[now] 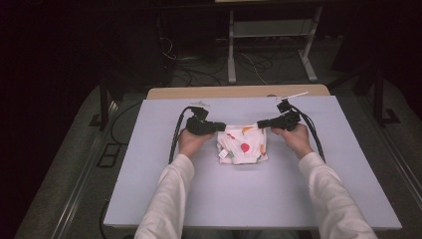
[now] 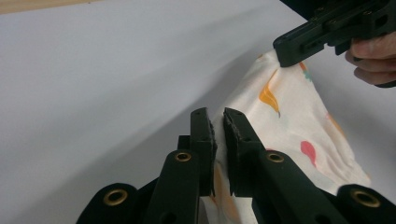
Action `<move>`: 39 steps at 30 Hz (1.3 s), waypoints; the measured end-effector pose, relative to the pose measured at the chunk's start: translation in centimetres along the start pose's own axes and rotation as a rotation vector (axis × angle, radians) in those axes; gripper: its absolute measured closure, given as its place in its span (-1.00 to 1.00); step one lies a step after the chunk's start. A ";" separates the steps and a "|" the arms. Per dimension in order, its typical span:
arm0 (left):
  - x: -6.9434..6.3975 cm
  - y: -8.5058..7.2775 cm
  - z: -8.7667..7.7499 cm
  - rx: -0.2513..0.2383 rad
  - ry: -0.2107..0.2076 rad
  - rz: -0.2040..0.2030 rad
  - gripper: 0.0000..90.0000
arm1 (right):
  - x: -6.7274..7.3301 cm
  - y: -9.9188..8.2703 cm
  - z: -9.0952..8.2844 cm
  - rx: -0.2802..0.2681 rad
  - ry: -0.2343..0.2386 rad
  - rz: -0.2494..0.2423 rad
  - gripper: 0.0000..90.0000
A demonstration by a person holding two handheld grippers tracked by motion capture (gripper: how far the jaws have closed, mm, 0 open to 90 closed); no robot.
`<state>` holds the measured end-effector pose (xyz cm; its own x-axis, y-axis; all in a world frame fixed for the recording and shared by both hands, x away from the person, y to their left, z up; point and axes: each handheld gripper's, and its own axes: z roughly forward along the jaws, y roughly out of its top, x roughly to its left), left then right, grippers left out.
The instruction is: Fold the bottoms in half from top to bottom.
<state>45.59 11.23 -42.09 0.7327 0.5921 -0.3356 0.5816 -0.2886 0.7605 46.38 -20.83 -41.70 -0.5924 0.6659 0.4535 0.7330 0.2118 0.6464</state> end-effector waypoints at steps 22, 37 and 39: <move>-0.5 -0.7 -2.6 -0.060 0.070 -0.019 -0.68 | 0.2 -1.5 -0.9 -0.046 -0.038 -0.006 -0.65; -2.2 -1.3 -3.7 -0.020 0.091 0.036 -1.00 | 1.5 -3.5 -5.2 -0.100 -0.093 -0.042 -1.00; -2.5 -1.3 -4.0 -0.022 0.091 0.040 -1.00 | 1.5 -3.9 -5.6 -0.100 -0.095 -0.044 -1.00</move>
<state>41.58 13.14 -40.07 0.7191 0.6470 -0.2536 0.5441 -0.2973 0.7845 40.74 -24.68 -40.14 -0.5852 0.7232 0.3668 0.6677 0.1731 0.7240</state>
